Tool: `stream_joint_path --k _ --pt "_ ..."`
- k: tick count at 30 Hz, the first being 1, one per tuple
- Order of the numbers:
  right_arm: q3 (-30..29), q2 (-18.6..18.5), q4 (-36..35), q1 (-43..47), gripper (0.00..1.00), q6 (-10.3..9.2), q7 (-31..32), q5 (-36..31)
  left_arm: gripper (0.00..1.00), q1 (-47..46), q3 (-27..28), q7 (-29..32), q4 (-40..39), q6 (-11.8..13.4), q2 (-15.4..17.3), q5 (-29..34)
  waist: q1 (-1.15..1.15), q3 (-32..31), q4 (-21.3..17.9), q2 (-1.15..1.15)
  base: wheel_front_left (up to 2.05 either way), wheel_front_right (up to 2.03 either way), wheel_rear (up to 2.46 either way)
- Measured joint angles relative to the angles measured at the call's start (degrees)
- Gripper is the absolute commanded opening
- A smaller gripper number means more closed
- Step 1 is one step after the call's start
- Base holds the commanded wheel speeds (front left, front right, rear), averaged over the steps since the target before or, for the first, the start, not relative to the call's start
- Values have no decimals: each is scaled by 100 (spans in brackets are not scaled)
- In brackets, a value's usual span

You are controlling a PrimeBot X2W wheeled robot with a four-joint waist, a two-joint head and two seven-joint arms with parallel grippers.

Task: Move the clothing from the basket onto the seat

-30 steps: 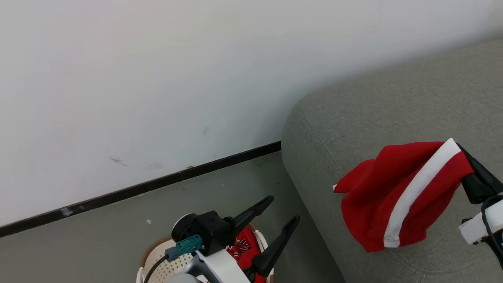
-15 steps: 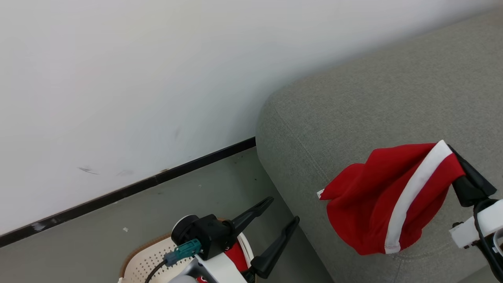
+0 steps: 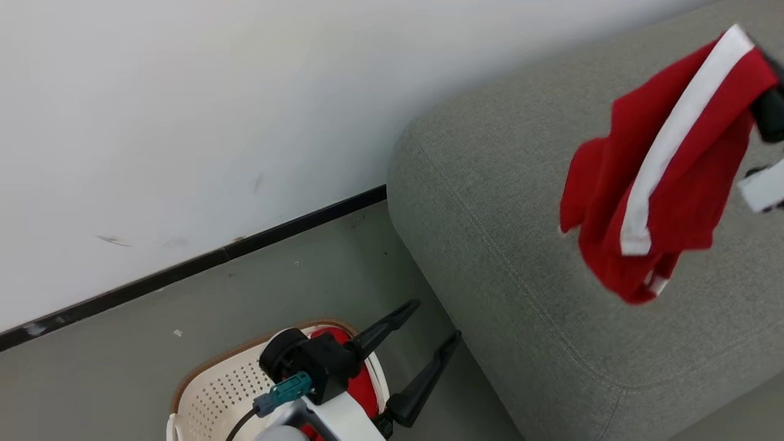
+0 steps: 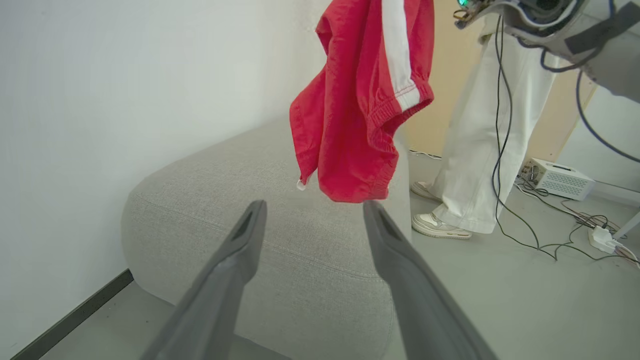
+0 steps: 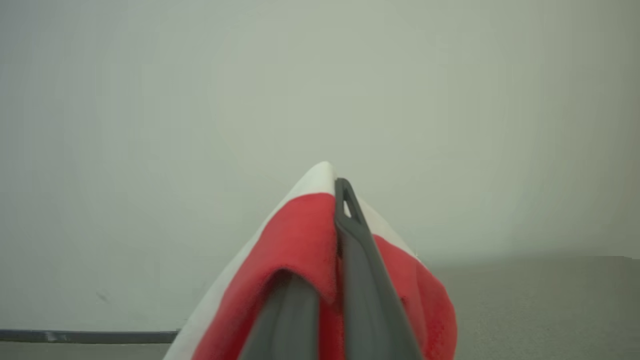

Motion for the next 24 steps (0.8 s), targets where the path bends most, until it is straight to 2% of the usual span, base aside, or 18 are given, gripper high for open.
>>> stream_joint_path --k 4,9,14,18,24 --pt "-323 -47 348 -774 0 -1 105 97 100 -22 59 2 -41 101 24 114 0 149 42 0 0 0 0" --pt "-599 -314 880 -1607 0 0 219 -91 100 -158 197 4 -209 252 73 209 0 385 144 0 0 0 0" --pt "-860 -476 1451 -1903 0 0 218 -299 100 -282 288 30 -377 347 159 291 0 588 258 0 0 0 0" --pt "-1136 -485 1845 -2014 0 -1 170 -297 100 -403 267 88 -467 348 189 461 0 754 362 0 0 0 0" --pt "-1421 -705 2442 -2010 0 -1 -30 -550 100 -504 193 200 -599 356 186 509 0 1047 543 0 0 0 0"
